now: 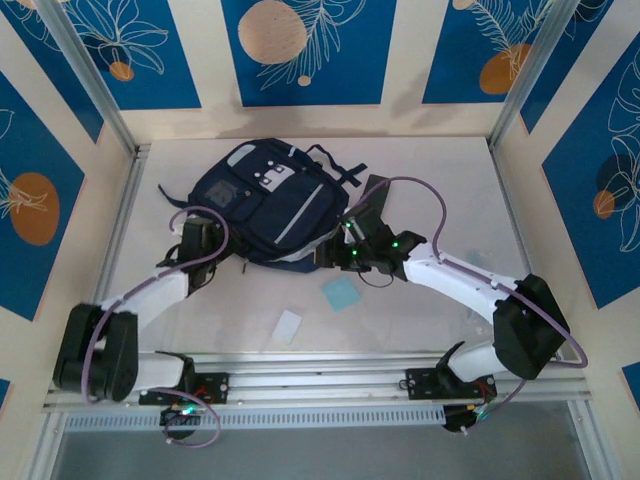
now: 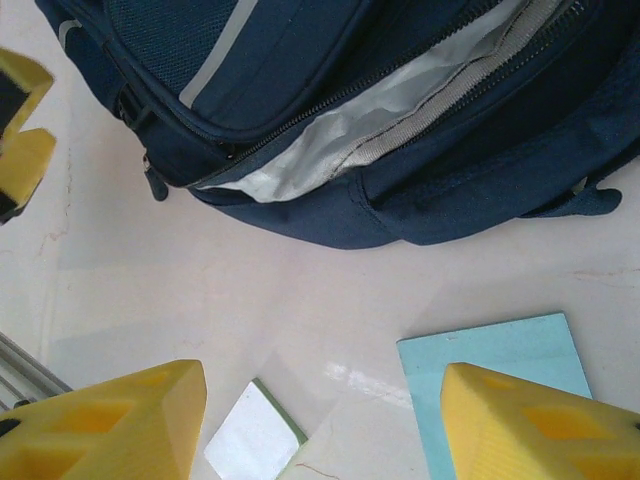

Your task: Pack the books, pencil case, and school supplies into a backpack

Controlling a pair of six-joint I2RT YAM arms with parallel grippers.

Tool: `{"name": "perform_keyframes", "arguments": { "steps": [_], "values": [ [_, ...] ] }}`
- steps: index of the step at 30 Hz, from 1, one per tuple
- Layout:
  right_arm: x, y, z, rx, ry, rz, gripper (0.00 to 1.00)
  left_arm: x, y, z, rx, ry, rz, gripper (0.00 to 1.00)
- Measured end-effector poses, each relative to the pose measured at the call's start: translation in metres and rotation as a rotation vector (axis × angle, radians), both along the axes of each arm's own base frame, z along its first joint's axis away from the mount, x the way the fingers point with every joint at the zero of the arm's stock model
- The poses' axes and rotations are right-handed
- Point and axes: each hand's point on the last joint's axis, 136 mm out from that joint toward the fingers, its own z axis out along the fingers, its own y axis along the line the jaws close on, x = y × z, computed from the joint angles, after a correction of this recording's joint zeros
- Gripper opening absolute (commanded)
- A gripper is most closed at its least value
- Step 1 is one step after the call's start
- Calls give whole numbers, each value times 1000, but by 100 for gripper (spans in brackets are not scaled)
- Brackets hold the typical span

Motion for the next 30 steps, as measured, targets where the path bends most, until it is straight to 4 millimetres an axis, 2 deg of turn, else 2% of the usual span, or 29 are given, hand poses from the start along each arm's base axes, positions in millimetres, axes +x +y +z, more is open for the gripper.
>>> {"name": "perform_keyframes", "arguments": {
  "steps": [3, 8, 12, 13, 17, 21, 26, 30],
  "values": [
    [-4, 6, 2, -2, -9, 16, 63, 19, -5, -14, -36, 7, 15, 78],
    [-20, 28, 0, -1, -28, 83, 62, 43, -19, -35, -126, -1, 17, 53],
    [-35, 61, -7, 2, -58, 165, 62, 60, -29, -33, -195, -57, 16, 9],
    [-37, 70, -10, -1, -63, 182, 62, 61, -31, -33, -211, -61, 13, 1],
    [-36, 107, -19, -10, -88, 220, 62, 63, -39, -27, -262, -76, -2, 0],
    [-22, 138, -24, -3, -127, 214, 62, 54, -45, -3, -309, -118, -7, 0],
    [2, 152, -30, -1, -147, 134, 63, 36, -58, 35, -350, -178, -39, 0],
    [19, 157, -40, -26, -165, 64, 64, 27, -61, 45, -369, -183, -43, 0]
  ]
}}
